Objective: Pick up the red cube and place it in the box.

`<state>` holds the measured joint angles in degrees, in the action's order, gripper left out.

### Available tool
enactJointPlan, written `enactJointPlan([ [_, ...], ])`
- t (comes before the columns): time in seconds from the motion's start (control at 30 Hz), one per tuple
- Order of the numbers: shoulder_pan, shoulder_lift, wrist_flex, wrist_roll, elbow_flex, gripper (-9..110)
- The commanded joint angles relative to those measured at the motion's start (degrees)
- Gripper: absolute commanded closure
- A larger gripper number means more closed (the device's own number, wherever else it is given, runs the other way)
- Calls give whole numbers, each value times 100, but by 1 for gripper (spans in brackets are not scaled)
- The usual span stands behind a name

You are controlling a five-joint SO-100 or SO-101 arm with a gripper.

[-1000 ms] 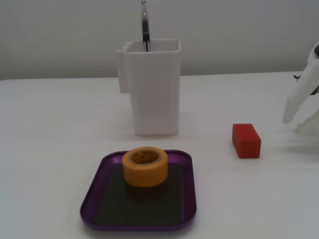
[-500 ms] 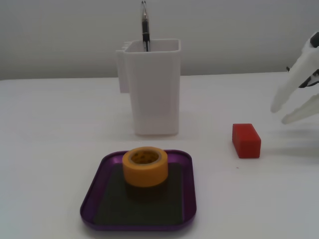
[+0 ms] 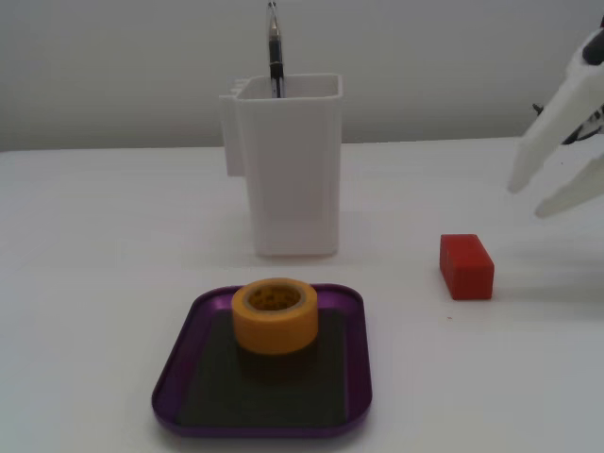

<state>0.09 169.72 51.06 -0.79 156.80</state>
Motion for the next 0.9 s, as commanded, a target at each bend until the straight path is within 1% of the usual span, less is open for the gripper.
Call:
enactJointPlan([
  [0.0,-53,-1767,-53,0,-1318,89],
  [0.17,-18,-3832,-53,9,-2364,78],
  [0.3,-9,-4746,-53,9,-3006,75],
  [0.47,0,-5326,-79,88,-3199,75],
  [0.73,18,-5669,-141,343,-3182,75],
  [0.87,264,-5924,-149,387,-3199,75],
])
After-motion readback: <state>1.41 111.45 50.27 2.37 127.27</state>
